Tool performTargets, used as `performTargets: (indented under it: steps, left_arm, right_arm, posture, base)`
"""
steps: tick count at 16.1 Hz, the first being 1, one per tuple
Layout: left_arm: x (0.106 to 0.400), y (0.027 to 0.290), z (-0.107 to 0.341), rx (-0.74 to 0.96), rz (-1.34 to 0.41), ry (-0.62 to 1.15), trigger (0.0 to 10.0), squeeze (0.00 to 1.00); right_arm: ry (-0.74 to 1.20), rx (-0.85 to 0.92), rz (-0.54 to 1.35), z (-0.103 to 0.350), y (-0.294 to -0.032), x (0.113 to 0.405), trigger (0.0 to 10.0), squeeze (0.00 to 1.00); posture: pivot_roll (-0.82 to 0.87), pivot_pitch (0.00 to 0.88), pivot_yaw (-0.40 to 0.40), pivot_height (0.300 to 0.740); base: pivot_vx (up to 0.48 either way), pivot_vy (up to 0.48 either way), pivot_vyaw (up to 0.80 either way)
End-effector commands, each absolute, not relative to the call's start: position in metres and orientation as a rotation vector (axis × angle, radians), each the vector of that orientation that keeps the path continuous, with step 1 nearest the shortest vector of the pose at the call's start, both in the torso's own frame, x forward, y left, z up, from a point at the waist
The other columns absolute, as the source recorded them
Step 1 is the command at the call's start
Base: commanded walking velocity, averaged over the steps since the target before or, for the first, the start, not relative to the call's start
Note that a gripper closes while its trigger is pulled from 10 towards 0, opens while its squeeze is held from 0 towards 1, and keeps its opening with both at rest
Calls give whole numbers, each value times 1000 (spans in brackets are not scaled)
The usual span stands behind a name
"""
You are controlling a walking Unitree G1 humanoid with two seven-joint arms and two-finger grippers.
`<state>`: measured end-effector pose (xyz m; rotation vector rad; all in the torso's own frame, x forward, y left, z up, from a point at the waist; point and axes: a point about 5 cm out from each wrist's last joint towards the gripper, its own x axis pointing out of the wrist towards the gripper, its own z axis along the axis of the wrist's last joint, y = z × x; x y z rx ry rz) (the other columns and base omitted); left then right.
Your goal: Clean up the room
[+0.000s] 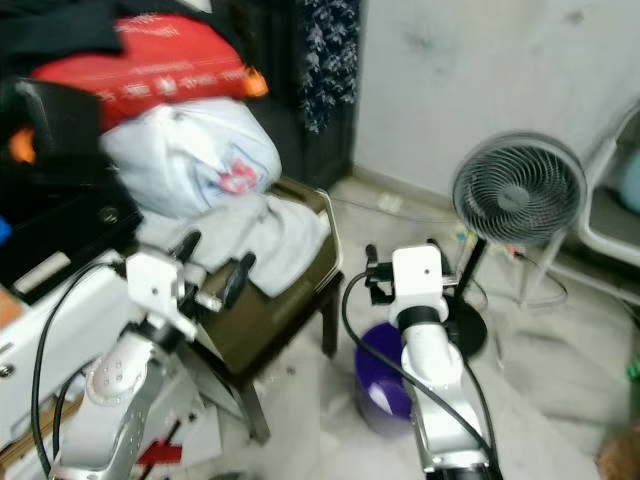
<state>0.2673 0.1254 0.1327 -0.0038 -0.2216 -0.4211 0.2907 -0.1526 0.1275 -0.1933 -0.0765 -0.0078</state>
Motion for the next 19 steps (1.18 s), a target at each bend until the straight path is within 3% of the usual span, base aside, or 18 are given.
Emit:
performTargets:
  steps: [1,5,12,17,19]
  left_arm:
    - [269,124,138,11,-442,-234,10000,0]
    - [270,123,138,14,-441,-230,10000,0]
    - [273,122,135,73,-373,-215,10000,0]
    - [275,121,136,83,-378,-219,10000,0]
    - [274,119,136,83,-389,-214,10000,0]
  right_arm:
    - [-88,-194,-2,132,-151,292,10000,0]
    - [-88,-193,-3,132,-150,293,10000,0]
    - [-93,-203,-7,132,-151,296,10000,0]
    - [-90,-204,-14,132,-150,296,10000,0]
    - [-87,-203,-20,131,-151,297,10000,0]
  posture:
    - [-85,51,2,740]
    - [-86,56,4,740]
    - [-88,53,0,740]
    - [-87,53,3,740]
    - [-87,54,5,740]
  base:
    - [0,0,800]
    - [0,0,800]
    - [0,0,0]
    - [0,0,791]
    - [0,0,0]
